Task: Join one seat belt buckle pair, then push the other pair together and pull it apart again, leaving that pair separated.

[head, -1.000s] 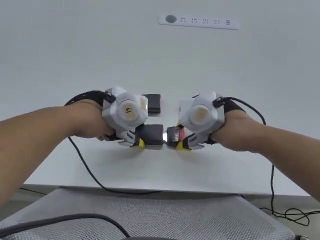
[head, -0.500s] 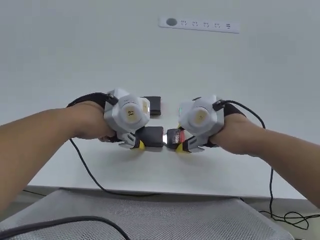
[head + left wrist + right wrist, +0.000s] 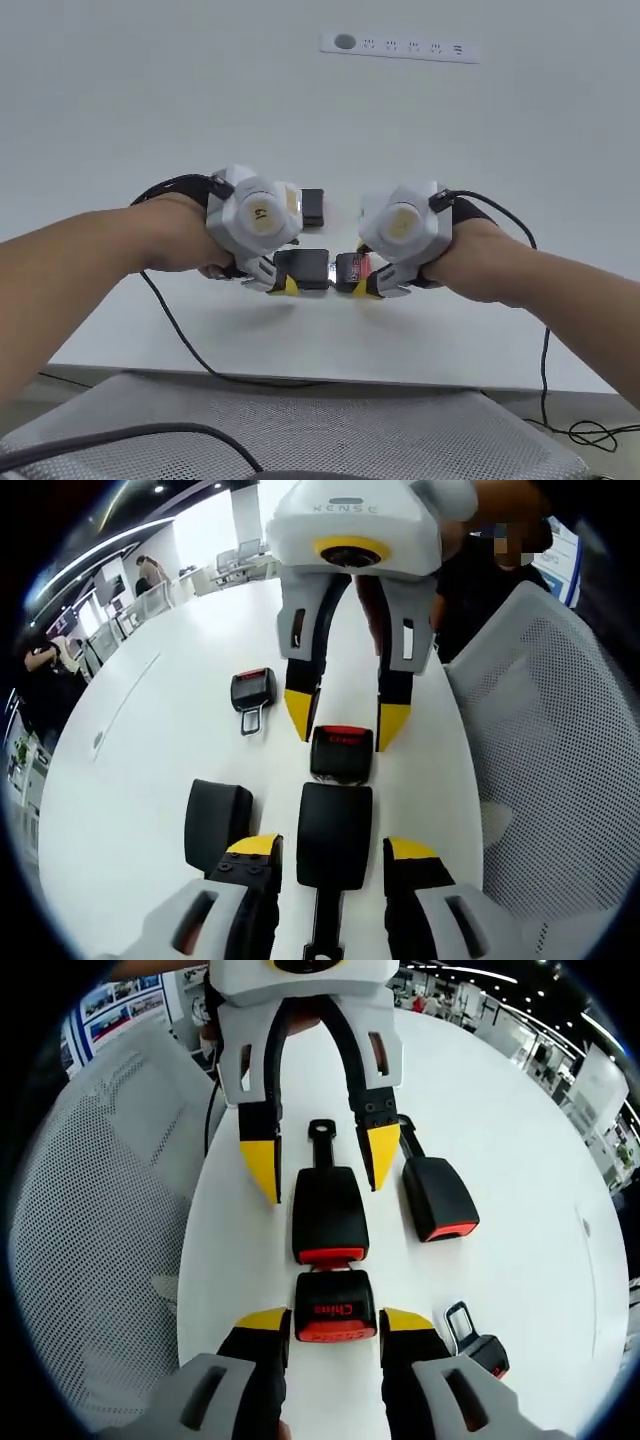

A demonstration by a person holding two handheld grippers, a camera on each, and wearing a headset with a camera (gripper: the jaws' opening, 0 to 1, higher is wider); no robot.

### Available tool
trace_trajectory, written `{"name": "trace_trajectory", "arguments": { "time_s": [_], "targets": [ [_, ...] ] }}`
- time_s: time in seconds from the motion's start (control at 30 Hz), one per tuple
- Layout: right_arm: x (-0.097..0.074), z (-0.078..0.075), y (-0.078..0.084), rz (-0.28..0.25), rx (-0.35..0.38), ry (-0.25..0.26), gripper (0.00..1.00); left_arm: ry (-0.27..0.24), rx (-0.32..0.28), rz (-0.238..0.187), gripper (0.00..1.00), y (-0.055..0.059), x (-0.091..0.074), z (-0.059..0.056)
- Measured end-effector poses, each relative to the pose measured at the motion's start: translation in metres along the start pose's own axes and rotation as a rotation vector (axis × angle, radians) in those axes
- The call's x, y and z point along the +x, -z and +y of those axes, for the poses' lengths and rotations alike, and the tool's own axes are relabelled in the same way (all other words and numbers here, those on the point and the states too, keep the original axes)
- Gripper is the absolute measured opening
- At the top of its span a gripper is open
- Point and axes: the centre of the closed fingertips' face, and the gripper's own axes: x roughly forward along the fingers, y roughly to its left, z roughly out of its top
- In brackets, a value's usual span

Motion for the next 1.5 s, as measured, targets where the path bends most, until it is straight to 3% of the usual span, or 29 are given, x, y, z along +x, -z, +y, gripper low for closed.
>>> {"name": "trace_trajectory", "arguments": {
  "time_s": [0.1, 0.17, 0.23, 0.37, 0.53, 0.6, 0.77, 0.83, 0.97, 1.13, 1.17, 1.5],
  "targets": [
    [-0.007, -0.003, -0.005, -0.021, -0.003, 0.006, 0.31, -0.016, -0.002, -0.014, 0.42, -0.005, -0.009, 0.006],
    [-0.01, -0.01, -0.007, -0.046, 0.027, 0.012, 0.31, -0.027, -0.014, -0.022, 0.42, -0.002, -0.012, 0.014],
    [-0.013, -0.016, -0.007, -0.049, 0.025, 0.021, 0.31, -0.032, -0.041, -0.043, 0.42, -0.006, -0.014, 0.019],
    [-0.02, -0.028, -0.006, -0.049, 0.022, 0.05, 0.32, -0.05, -0.047, -0.043, 0.41, -0.003, -0.016, 0.033],
    [-0.018, -0.046, 0.008, -0.03, 0.017, 0.069, 0.33, -0.067, -0.049, -0.036, 0.42, 0.0, -0.012, 0.049],
    [-0.026, -0.054, 0.01, -0.023, 0.011, 0.086, 0.35, -0.068, -0.046, -0.031, 0.42, 0.001, -0.011, 0.053],
    [-0.028, -0.076, 0.02, -0.009, -0.023, 0.122, 0.36, -0.103, -0.046, -0.034, 0.42, 0.003, -0.013, 0.075],
    [-0.033, -0.082, 0.022, -0.006, -0.029, 0.128, 0.36, -0.112, -0.045, -0.032, 0.42, 0.0, -0.012, 0.075],
    [-0.035, -0.095, 0.03, 0.002, -0.051, 0.136, 0.35, -0.12, -0.02, -0.012, 0.44, 0.006, -0.007, 0.087],
    [-0.024, -0.108, 0.047, 0.026, -0.072, 0.134, 0.36, -0.118, 0.002, 0.008, 0.44, 0.007, -0.001, 0.092],
    [-0.03, -0.104, 0.043, 0.03, -0.075, 0.128, 0.36, -0.114, 0.002, 0.012, 0.44, 0.007, 0.0, 0.092],
    [-0.017, -0.106, 0.057, 0.07, -0.118, 0.114, 0.33, -0.081, 0.024, 0.041, 0.37, 0.015, 0.014, 0.092]
  ]
}}
